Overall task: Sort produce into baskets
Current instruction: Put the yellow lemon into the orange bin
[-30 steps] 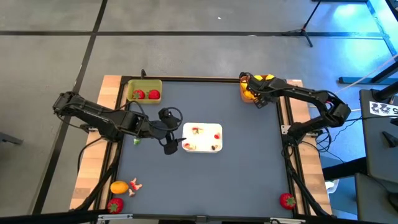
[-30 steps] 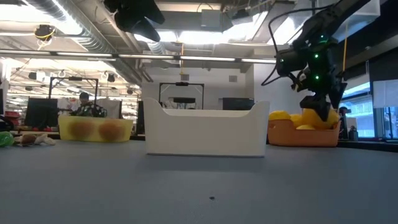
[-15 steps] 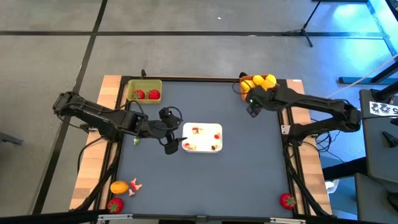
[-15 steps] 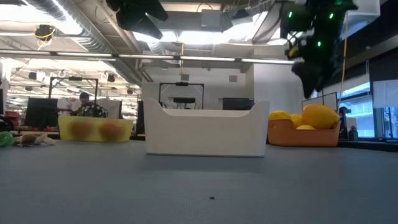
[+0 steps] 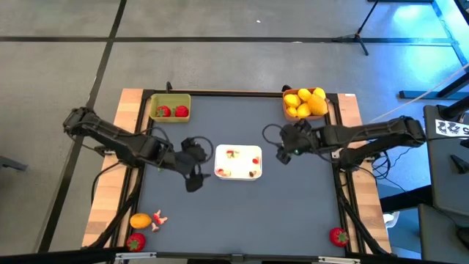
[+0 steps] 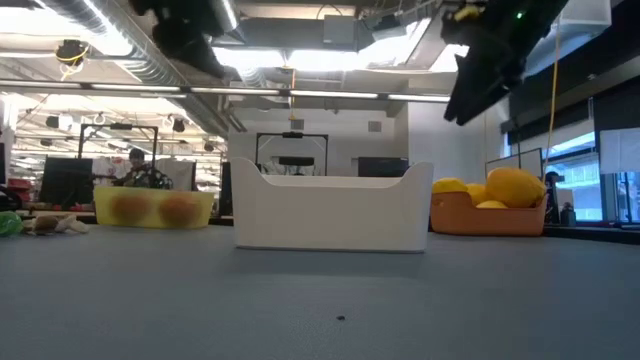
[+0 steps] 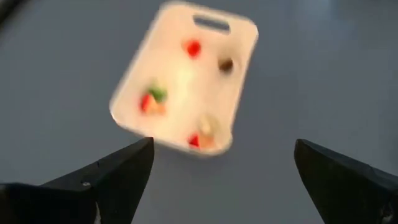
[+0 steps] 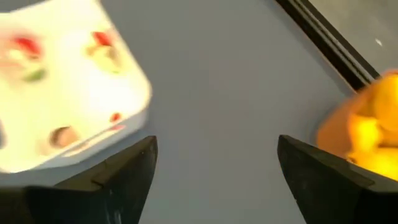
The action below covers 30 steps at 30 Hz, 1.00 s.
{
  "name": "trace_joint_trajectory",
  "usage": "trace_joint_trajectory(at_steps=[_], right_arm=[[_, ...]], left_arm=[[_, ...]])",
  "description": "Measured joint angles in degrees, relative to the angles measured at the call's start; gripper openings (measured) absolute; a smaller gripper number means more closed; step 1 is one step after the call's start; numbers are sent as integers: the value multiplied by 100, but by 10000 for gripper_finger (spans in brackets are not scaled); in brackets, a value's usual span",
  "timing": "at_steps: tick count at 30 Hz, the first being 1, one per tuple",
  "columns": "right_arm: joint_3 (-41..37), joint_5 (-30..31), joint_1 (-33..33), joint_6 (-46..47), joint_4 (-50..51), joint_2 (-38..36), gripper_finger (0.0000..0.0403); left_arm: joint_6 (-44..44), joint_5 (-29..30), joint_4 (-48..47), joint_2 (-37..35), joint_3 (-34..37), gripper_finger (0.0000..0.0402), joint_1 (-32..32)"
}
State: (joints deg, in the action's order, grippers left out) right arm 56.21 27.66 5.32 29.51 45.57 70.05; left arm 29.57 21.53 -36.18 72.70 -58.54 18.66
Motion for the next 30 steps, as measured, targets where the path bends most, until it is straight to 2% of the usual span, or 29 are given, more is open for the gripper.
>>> trace_joint_trajectory(at_steps=[7, 13, 17, 21, 26, 30], right_arm=[[0, 30, 598, -8, -565, 4, 331], [0, 35, 715, 10, -507, 4, 331], [0, 37, 704, 13, -511, 4, 331], [0, 90, 704, 18, -515, 4, 331], [0, 192, 704, 18, -515, 4, 331], [0, 333, 704, 20, -515, 4, 331]], left_arm=[[1413, -613, -1102, 54, 2, 381, 710], [2758, -1038, -1859, 131, 4, 381, 1368], [3548, -1672, -2239, 324, 2, 381, 1791], [4138, -2609, -2602, 599, 2, 381, 2114], [4391, -3452, -2778, 975, 2, 379, 2377], [4699, -3912, -2883, 1308, 2, 368, 2512]])
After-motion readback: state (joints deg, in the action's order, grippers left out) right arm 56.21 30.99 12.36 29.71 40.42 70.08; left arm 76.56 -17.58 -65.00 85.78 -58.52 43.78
